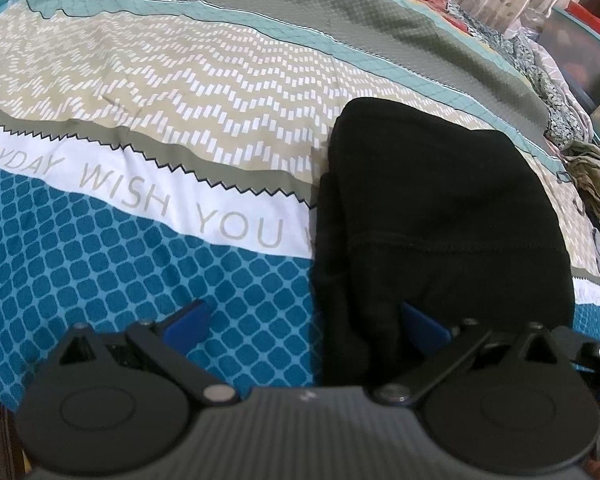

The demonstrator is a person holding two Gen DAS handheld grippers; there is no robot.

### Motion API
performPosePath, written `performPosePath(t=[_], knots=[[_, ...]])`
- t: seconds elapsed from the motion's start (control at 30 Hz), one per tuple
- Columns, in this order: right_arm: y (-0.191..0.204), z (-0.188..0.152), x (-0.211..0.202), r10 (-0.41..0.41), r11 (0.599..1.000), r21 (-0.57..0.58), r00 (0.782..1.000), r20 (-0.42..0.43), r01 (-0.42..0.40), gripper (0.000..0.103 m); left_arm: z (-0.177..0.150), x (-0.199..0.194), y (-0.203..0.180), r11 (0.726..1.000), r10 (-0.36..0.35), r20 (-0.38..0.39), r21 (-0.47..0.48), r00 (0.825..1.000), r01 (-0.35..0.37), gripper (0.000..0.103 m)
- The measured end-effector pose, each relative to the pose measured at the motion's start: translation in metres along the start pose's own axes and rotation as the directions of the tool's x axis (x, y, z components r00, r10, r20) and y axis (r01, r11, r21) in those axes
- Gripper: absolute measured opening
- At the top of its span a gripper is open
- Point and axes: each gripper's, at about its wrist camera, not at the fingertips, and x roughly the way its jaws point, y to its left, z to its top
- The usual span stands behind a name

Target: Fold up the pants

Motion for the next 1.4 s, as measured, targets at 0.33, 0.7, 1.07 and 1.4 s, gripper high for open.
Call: performPosePath(t=[0.33, 0.7, 1.07, 1.4], knots=[[-0.004, 0.000, -0.004, 0.020, 1.000, 0.013, 1.000, 0.002, -0.020, 0.103, 0.000, 0.001, -0.001, 1.000, 0.009, -0.001, -0.004, 1.000, -0.009, 0.103], [-0.005, -0.001, -0.006, 0.034, 0.999, 0.019, 0.999, 0.008, -0.034, 0.103, 0.000, -0.003, 0.007, 0.999, -0.043, -0.008, -0.011, 0.999, 0.043, 0.103], [-0.006, -0.002, -0.009, 0.045, 0.998, 0.031, 0.999, 0.024, -0.046, 0.103, 0.007, -0.012, 0.011, 0.995, -0.105, -0.035, -0.006, 0.994, 0.104, 0.103], [0.014, -0.001, -0.012, -0.023, 0.997, -0.070, 0.997, 0.080, 0.028, 0.093, 0.021, -0.020, 0.007, 0.978, -0.207, -0.002, -0.008, 0.978, 0.207, 0.103]])
